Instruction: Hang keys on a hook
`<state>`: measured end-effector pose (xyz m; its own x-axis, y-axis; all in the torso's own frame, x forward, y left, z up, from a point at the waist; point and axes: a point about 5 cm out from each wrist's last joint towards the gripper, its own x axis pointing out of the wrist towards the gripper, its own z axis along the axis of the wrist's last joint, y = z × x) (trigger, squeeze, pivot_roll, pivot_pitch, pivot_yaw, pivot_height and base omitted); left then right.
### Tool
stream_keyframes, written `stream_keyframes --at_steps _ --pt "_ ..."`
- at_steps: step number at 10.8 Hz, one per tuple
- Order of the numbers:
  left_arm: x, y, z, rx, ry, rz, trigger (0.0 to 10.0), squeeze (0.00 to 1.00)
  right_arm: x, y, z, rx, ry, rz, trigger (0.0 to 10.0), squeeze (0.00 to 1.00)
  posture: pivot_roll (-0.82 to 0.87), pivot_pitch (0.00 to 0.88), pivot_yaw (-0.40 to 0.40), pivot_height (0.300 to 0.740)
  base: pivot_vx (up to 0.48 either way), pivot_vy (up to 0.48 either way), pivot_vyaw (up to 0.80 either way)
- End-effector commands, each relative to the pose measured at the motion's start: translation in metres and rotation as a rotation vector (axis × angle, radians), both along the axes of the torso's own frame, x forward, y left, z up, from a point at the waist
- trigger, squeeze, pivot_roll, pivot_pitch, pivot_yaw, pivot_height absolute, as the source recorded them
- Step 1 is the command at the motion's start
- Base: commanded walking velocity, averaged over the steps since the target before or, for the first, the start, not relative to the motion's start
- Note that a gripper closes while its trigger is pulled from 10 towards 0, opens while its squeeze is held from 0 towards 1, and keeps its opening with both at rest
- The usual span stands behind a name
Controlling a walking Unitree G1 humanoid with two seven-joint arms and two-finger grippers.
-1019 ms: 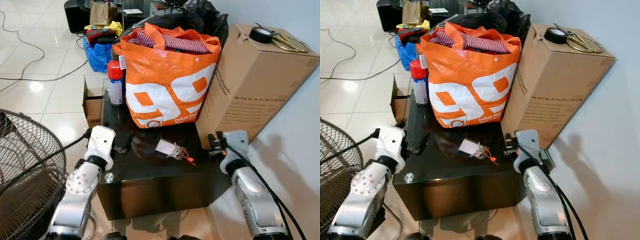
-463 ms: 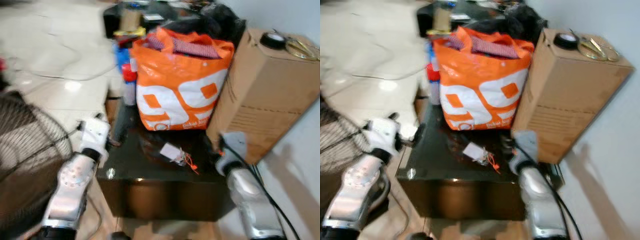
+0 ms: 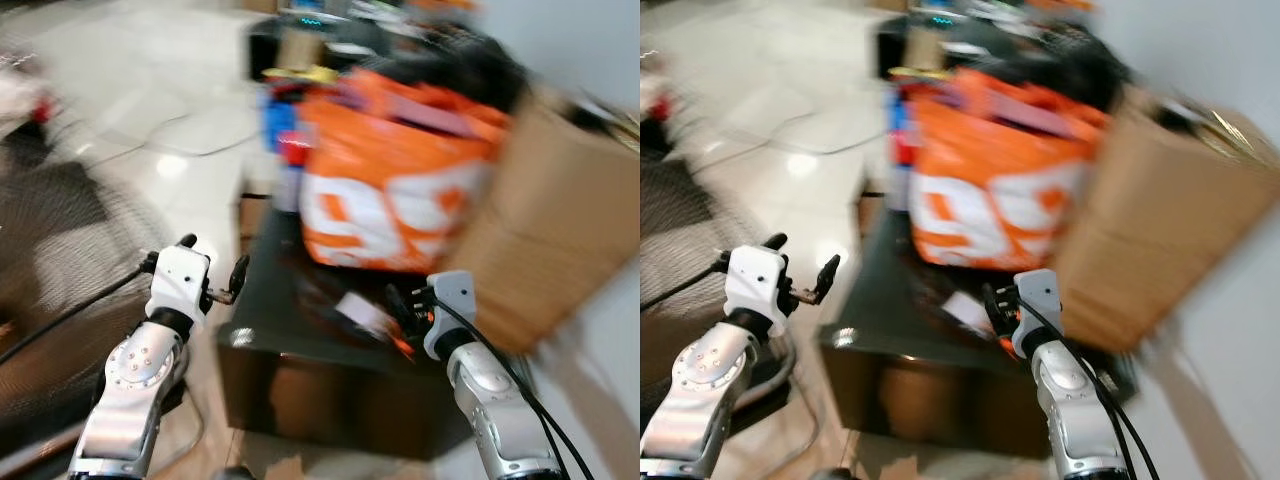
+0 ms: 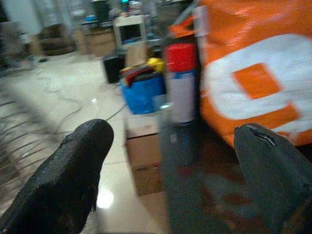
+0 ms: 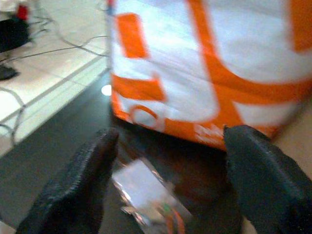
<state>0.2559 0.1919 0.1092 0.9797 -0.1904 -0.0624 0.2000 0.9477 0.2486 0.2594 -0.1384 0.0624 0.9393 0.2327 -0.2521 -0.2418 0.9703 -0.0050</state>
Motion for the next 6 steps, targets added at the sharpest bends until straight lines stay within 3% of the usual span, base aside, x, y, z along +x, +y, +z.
stream_keyframes --at_steps 1,3,4,5,6 --pt "0.003 -0.003 0.006 0.002 -0.014 -0.021 10.0 0.31 0.000 -0.004 0.002 -0.019 -0.013 -0.031 10.0 1.00 0.09 0.001 -0.100 0.740 0.341 0.000 0.00" --pt "0.003 -0.003 0.006 0.015 -0.001 -0.036 10.0 0.29 0.000 -0.008 0.000 -0.063 -0.008 -0.055 10.0 1.00 0.09 0.006 -0.091 0.740 0.336 0.000 0.00" --pt "0.004 -0.004 0.003 0.035 0.014 -0.047 10.0 0.27 0.000 -0.010 -0.002 -0.102 0.004 -0.050 10.0 0.73 0.09 0.006 -0.091 0.740 0.000 0.000 0.00" --pt "0.004 -0.004 0.001 0.052 0.031 -0.071 10.0 0.27 0.000 -0.012 -0.010 -0.159 0.048 -0.033 10.0 0.00 0.08 0.009 -0.087 0.740 0.000 0.000 0.00" --pt "0.004 -0.004 0.000 0.061 0.036 -0.097 10.0 0.27 0.000 -0.011 -0.013 -0.162 0.069 -0.009 10.0 0.00 0.08 0.012 -0.089 0.740 0.000 0.000 0.00"
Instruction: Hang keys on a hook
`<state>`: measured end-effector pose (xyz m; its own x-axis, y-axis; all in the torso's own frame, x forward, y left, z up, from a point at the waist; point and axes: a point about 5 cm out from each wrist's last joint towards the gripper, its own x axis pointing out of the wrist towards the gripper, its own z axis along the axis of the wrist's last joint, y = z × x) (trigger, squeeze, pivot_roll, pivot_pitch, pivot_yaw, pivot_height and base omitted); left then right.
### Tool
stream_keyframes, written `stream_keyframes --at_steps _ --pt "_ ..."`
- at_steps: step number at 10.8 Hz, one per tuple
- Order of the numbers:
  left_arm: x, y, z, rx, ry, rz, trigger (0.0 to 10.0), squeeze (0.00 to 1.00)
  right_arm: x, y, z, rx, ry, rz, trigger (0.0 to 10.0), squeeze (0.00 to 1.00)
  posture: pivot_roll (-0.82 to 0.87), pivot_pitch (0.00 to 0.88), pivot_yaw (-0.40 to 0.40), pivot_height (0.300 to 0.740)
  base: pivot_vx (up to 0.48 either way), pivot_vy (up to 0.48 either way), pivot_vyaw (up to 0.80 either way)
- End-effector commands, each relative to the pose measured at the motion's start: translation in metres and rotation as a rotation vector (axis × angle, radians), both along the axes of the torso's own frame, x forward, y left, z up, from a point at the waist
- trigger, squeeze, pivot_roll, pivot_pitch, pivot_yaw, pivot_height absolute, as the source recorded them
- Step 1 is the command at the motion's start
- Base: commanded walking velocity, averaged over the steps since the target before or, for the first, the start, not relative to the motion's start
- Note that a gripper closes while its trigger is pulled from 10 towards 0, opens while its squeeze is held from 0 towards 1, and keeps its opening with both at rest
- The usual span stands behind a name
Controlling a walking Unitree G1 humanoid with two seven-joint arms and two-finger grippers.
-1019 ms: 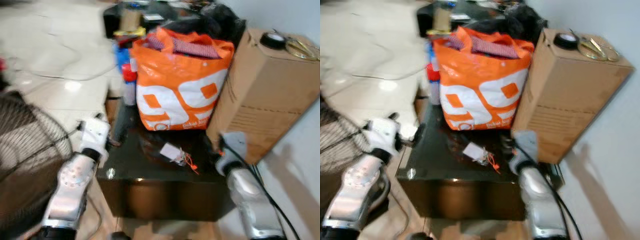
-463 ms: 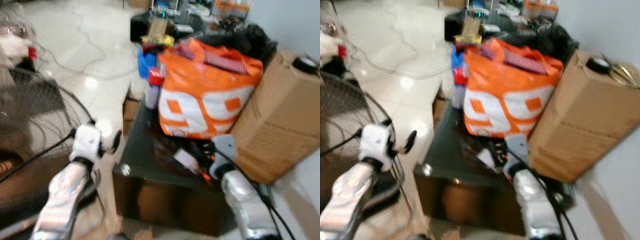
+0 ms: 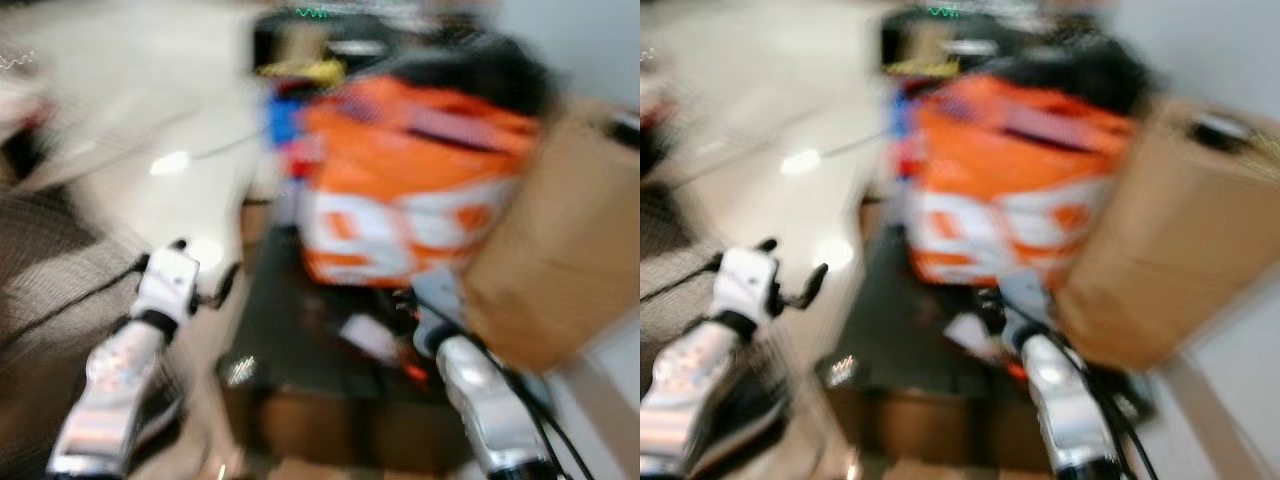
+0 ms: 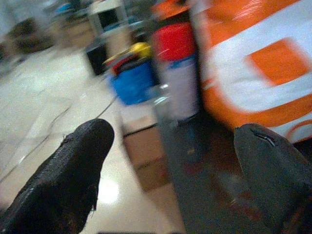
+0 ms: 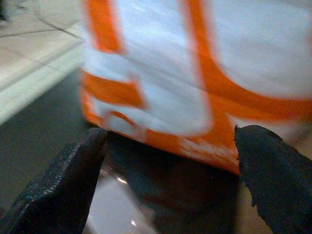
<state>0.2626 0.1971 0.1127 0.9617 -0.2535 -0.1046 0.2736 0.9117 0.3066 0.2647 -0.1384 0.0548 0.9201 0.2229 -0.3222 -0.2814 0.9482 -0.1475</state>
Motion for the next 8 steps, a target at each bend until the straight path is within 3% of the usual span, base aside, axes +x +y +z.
stream_keyframes --at_steps 1,2,3,4,8 --pt "-0.003 -0.011 -0.004 0.007 0.020 -0.066 10.0 0.27 -0.004 -0.008 -0.010 -0.029 0.053 -0.014 10.0 0.00 0.08 0.012 -0.089 0.740 0.000 0.000 0.00" --pt "-0.004 -0.010 -0.008 0.033 0.043 -0.118 10.0 0.28 -0.001 0.003 -0.024 -0.024 0.107 0.050 10.0 0.00 0.08 0.015 -0.090 0.740 0.000 0.000 0.00" --pt "-0.004 -0.009 -0.009 0.045 0.057 -0.146 10.0 0.28 0.000 0.011 -0.031 0.014 0.143 0.077 10.0 0.81 0.09 0.030 -0.099 0.740 0.000 0.000 0.00" --pt "-0.006 -0.006 -0.012 0.067 0.080 -0.182 10.0 0.28 0.001 0.021 -0.039 0.057 0.184 0.078 10.0 1.00 0.09 0.035 -0.102 0.740 0.000 0.000 0.00" --pt "-0.020 -0.005 -0.029 0.156 0.222 -0.365 10.0 0.29 0.011 0.042 -0.061 0.106 0.286 0.013 10.0 1.00 0.11 0.139 -0.114 0.740 0.000 0.000 0.00"
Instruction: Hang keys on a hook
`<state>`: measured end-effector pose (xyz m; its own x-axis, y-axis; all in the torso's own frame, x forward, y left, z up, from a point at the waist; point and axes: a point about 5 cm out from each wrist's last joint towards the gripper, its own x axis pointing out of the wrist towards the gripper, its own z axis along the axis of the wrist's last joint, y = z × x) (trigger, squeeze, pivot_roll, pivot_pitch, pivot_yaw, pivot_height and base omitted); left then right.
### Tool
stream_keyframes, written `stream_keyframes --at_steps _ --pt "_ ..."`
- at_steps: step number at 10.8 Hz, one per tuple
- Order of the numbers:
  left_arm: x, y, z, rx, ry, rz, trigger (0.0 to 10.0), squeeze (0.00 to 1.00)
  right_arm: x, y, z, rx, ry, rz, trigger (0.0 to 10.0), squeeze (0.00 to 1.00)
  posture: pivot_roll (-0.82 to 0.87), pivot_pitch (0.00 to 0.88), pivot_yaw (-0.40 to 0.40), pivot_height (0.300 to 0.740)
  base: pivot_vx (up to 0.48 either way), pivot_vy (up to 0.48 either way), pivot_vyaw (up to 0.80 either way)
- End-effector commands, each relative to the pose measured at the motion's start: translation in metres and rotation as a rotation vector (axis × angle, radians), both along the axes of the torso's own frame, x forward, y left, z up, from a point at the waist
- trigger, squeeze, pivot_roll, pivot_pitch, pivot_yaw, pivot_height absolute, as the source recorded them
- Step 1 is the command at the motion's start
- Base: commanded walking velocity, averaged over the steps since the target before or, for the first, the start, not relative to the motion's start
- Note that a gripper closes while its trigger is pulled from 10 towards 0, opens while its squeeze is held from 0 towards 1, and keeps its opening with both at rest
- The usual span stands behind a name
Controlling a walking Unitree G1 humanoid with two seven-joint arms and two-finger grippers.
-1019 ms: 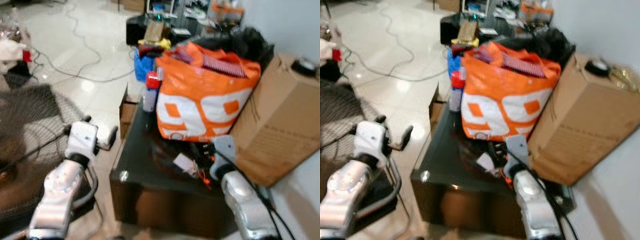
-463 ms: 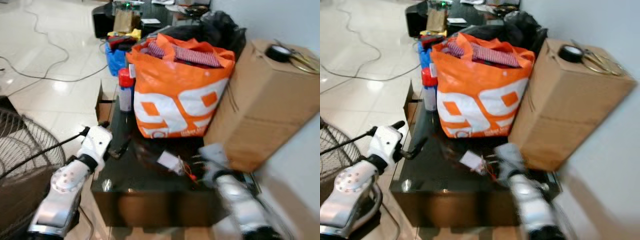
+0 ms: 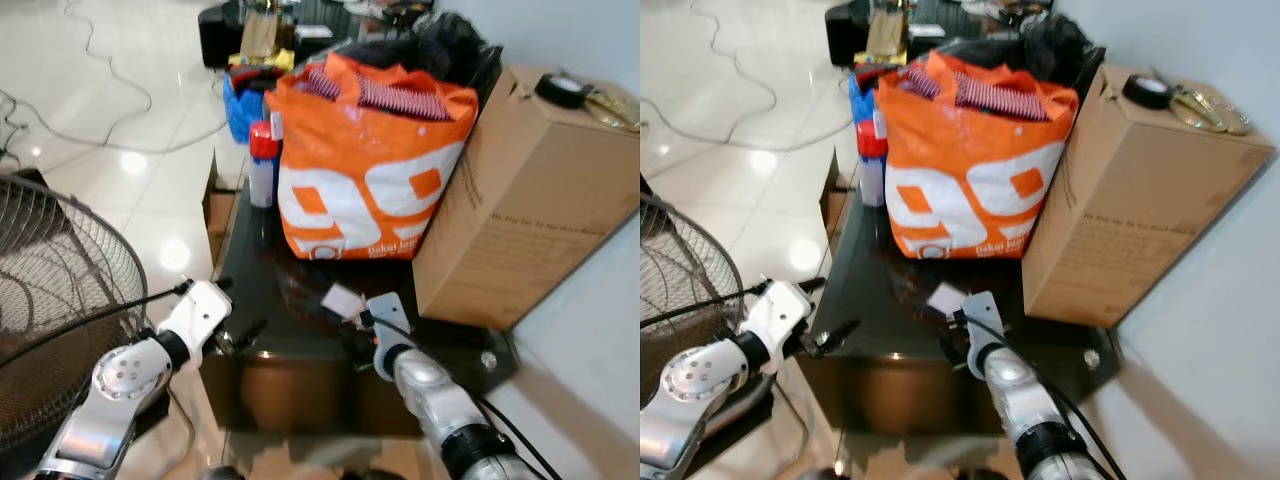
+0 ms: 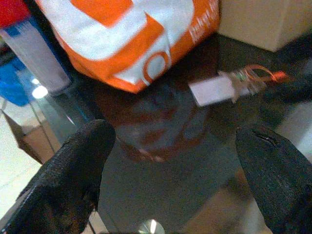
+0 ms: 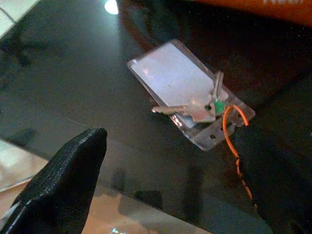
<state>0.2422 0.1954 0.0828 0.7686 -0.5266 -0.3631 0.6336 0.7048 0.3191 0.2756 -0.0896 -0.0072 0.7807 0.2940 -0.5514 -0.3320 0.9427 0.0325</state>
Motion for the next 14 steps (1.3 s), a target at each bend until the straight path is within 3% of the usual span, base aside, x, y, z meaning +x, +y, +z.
stream_keyframes --at_steps 1,2,3,4,6,9,10,11,12,13,14 --pt "-0.001 -0.003 0.005 0.011 -0.011 -0.036 10.0 0.29 0.004 -0.006 0.001 -0.012 -0.021 -0.034 10.0 1.00 0.12 0.173 -0.114 0.740 0.000 0.000 0.00" --pt "-0.002 -0.004 0.009 -0.001 -0.015 -0.061 10.0 0.29 0.008 -0.009 0.001 -0.012 -0.027 -0.056 10.0 1.00 0.13 0.208 -0.115 0.740 0.000 0.000 0.00" --pt "-0.007 -0.007 0.014 -0.036 0.009 -0.124 10.0 0.30 0.014 -0.015 0.003 -0.031 -0.045 -0.104 10.0 0.24 0.13 0.239 -0.112 0.740 0.000 0.000 0.00" --pt "-0.009 -0.008 0.016 -0.039 0.022 -0.150 10.0 0.30 0.017 -0.017 0.006 -0.035 -0.064 -0.129 10.0 0.00 0.14 0.257 -0.112 0.740 0.000 0.000 0.00" --pt "-0.015 -0.007 0.022 -0.047 0.040 -0.180 10.0 0.30 0.023 -0.011 0.011 -0.069 -0.120 -0.165 10.0 0.00 0.15 0.294 -0.112 0.740 0.000 0.000 0.00" --pt "-0.018 -0.005 0.025 -0.042 0.047 -0.177 10.0 0.30 0.022 -0.008 0.007 -0.114 -0.091 -0.208 10.0 0.00 0.16 0.303 -0.117 0.740 0.000 0.000 0.00" --pt "-0.018 -0.005 0.026 -0.042 0.048 -0.176 10.0 0.30 0.021 -0.007 0.005 -0.100 -0.076 -0.199 8.4 0.00 0.16 0.299 -0.120 0.740 0.000 0.000 0.00" --pt "-0.017 -0.006 0.026 -0.042 0.049 -0.175 10.0 0.29 0.020 -0.008 0.004 -0.079 -0.060 -0.196 3.1 0.00 0.16 0.294 -0.123 0.740 0.000 0.000 0.00" --pt "-0.017 -0.006 0.027 -0.043 0.048 -0.174 10.0 0.29 0.020 -0.008 0.004 -0.053 -0.051 -0.188 1.1 0.00 0.16 0.291 -0.125 0.740 0.000 0.000 0.00" --pt "-0.015 -0.007 0.027 -0.044 0.046 -0.171 10.0 0.29 0.020 -0.009 0.003 -0.025 -0.039 -0.178 0.0 0.00 0.15 0.281 -0.130 0.740 0.000 0.000 0.00" --pt "-0.015 -0.008 0.027 -0.044 0.046 -0.171 10.0 0.29 0.020 -0.009 0.003 -0.019 -0.037 -0.175 0.0 0.00 0.15 0.281 -0.130 0.740 0.000 0.000 0.00"
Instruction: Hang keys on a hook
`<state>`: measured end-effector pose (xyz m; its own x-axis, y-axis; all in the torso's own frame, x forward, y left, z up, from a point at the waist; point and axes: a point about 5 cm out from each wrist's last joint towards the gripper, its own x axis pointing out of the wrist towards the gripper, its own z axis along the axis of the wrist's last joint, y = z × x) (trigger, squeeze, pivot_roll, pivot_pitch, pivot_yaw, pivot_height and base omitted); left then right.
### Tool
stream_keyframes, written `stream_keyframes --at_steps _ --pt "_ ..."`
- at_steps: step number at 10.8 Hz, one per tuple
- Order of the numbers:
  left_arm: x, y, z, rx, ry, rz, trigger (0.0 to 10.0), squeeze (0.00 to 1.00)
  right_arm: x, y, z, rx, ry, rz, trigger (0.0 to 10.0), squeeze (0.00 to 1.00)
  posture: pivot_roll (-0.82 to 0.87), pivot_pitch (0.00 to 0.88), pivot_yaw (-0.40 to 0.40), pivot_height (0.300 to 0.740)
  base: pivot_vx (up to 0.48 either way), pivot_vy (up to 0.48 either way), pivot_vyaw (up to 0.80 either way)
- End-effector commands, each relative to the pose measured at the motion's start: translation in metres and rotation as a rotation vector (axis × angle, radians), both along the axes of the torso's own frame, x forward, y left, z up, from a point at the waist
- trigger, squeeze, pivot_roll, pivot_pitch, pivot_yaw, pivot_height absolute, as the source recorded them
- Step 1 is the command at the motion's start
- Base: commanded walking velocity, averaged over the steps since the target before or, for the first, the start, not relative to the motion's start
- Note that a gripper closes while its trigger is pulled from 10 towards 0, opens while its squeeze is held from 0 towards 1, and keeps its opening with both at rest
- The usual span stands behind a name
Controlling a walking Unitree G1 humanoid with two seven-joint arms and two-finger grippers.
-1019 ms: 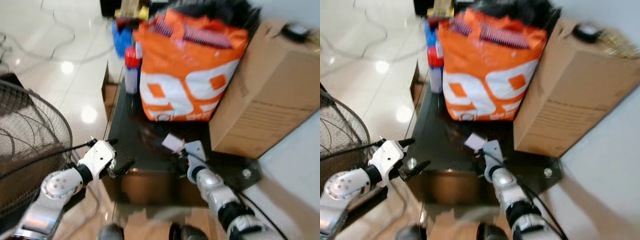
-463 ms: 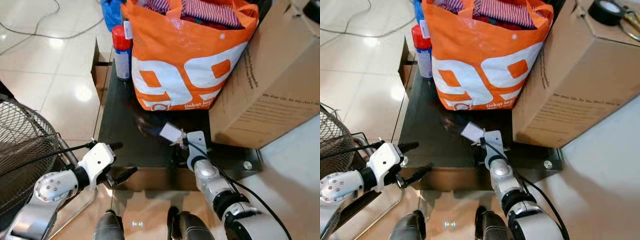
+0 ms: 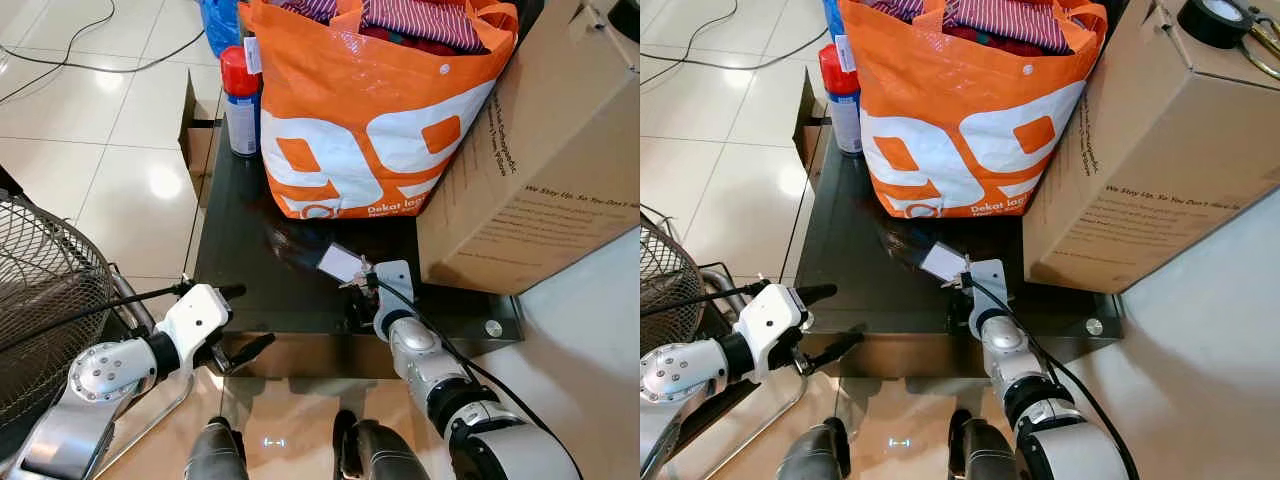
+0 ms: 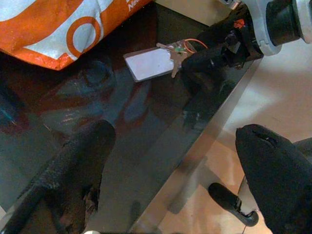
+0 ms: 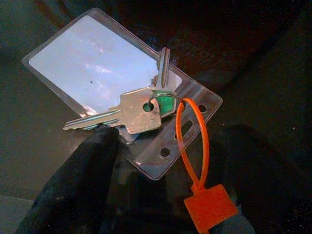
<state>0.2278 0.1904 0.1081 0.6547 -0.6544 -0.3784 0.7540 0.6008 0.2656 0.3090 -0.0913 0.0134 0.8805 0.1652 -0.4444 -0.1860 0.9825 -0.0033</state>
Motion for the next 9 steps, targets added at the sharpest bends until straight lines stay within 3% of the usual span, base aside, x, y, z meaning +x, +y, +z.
stream_keyframes --at_steps 1,9 --pt "-0.0012 -0.0029 0.0016 -0.013 0.001 -0.008 10.0 0.29 -0.0135 -0.0074 -0.0172 -0.009 0.091 -0.012 0.0 0.00 0.15 0.280 -0.131 0.740 0.000 0.000 0.00" --pt "0.0012 -0.0033 0.0006 -0.003 -0.009 -0.007 10.0 0.29 -0.0128 0.0018 -0.0138 0.074 0.091 -0.007 0.0 0.00 0.15 0.255 -0.128 0.740 0.000 0.000 0.00"
